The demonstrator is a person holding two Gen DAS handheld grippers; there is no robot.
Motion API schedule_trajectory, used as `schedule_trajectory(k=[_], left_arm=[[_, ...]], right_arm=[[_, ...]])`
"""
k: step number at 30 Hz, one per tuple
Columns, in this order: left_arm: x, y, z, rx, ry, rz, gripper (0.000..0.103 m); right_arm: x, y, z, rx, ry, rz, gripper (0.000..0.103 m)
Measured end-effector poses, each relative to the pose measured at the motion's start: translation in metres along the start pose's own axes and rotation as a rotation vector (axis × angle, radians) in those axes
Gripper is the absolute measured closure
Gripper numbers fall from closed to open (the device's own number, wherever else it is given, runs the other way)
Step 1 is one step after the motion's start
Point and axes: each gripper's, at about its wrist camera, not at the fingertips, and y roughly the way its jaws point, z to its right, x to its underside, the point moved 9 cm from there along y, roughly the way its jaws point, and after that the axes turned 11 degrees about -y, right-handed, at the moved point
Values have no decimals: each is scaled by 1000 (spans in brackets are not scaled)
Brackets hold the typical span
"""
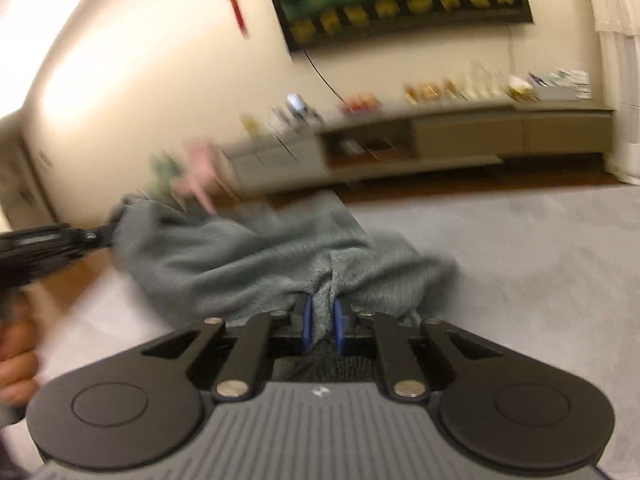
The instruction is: Fold clothes
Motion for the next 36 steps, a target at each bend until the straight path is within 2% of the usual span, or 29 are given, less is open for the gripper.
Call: schedule_trajectory(k=[2,5,6,9,10,11,13,14,16,18,19,20,21,23,27,31,36], left_arm=[[-2,12,-23,-57,-14,-51,102],[48,42,-49,-217,20,-214,102],[65,47,-50,-247,63,-254,102],[94,41,-36,-229,142,-297,97],[97,36,-30,-215,162,-294,84],[98,29,-24,-202,182,-285,63],[102,11,-9,-158,230,-252,41],[104,2,-2,-135,255,-238,37],[112,-8,15,-80,326,-240,32],[132,-11,33,-31,406,-250,27],[141,-12,41,-7,446,-254,26],[151,-14,50,18,486,-259,24],[163,-14,61,49,539,-268,23],[189,-18,74,96,644,-269,15],[226,-21,89,140,774,-257,13],[249,-20,101,155,817,-219,12],[248,-12,111,92,816,-119,12]], right_arm=[[-3,-7,8,7,21,23,92],[32,24,39,136,37,-118,91],[44,33,49,180,42,-167,91],[59,34,62,233,82,-191,80],[57,30,61,235,83,-179,72],[55,26,60,237,84,-168,53],[51,17,59,242,85,-144,37],[49,13,58,245,86,-132,37],[61,16,60,242,90,-174,37],[70,25,57,213,106,-211,39],[74,30,56,197,114,-228,57],[77,36,53,161,122,-239,88],[77,40,50,126,132,-242,91],[62,32,36,81,104,-192,92],[30,12,-1,-23,46,-91,93],[17,-1,-35,-120,28,-61,93],[8,-12,-58,-270,95,-81,93]])
